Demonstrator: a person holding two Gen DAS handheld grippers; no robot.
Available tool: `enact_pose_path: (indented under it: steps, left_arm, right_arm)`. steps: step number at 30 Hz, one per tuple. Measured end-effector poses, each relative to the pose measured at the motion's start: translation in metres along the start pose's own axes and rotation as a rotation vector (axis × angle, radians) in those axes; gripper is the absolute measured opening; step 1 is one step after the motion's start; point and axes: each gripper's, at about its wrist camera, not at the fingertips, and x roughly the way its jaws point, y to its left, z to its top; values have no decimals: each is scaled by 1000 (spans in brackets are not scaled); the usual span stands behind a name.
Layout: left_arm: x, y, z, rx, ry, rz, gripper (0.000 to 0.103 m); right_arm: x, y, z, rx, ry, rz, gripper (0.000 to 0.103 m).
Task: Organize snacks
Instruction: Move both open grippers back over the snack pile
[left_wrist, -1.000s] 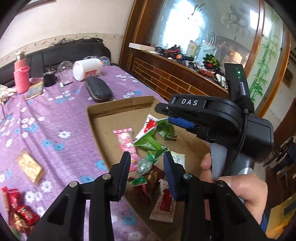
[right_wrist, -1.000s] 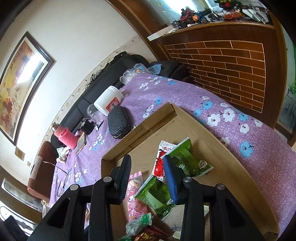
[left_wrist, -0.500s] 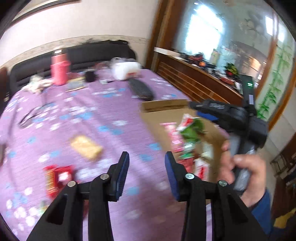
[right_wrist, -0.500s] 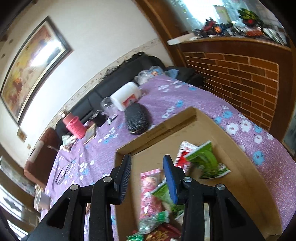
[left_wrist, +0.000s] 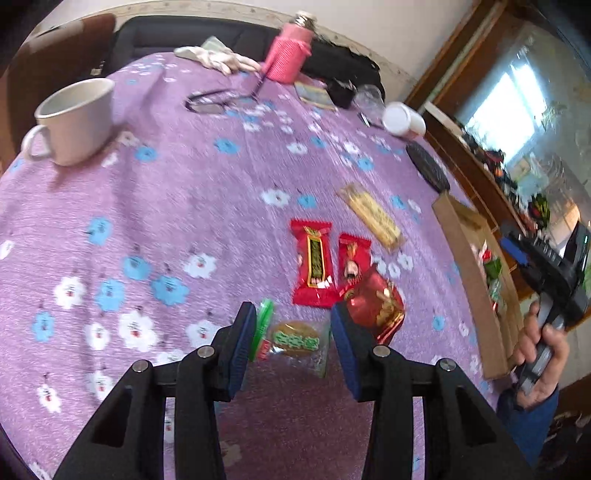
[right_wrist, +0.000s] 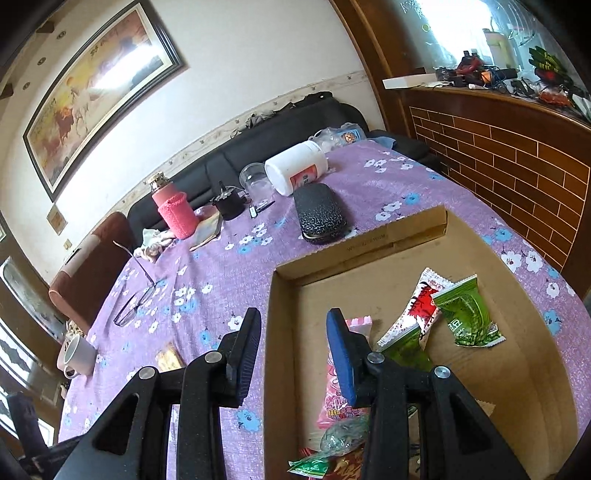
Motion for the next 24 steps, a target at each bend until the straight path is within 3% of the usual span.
enact_pose_path:
  steps: [3, 5, 12, 15, 19, 24]
  left_arm:
    - [6, -9, -5, 57, 9, 14, 58]
    - [9, -17, -7, 96, 2, 35, 59]
    - [13, -23, -8, 167, -38, 140, 38]
    - [12, -23, -7, 172, -64, 191, 37]
    - [6, -11, -1, 115, -91, 200, 36]
    - [-5, 1, 5, 44, -148, 211, 36]
  right_arm:
    - [0, -1, 0, 3, 1, 6, 39]
    - [-1, 1, 0, -2, -1, 13, 39]
    - [-6, 15, -2, -47, -18, 49, 40]
    - [-10, 28, -6, -78, -23, 93, 40]
    - [-12, 67, -24, -204, 16, 213, 46]
    - [1, 134, -69, -407, 193, 407, 46]
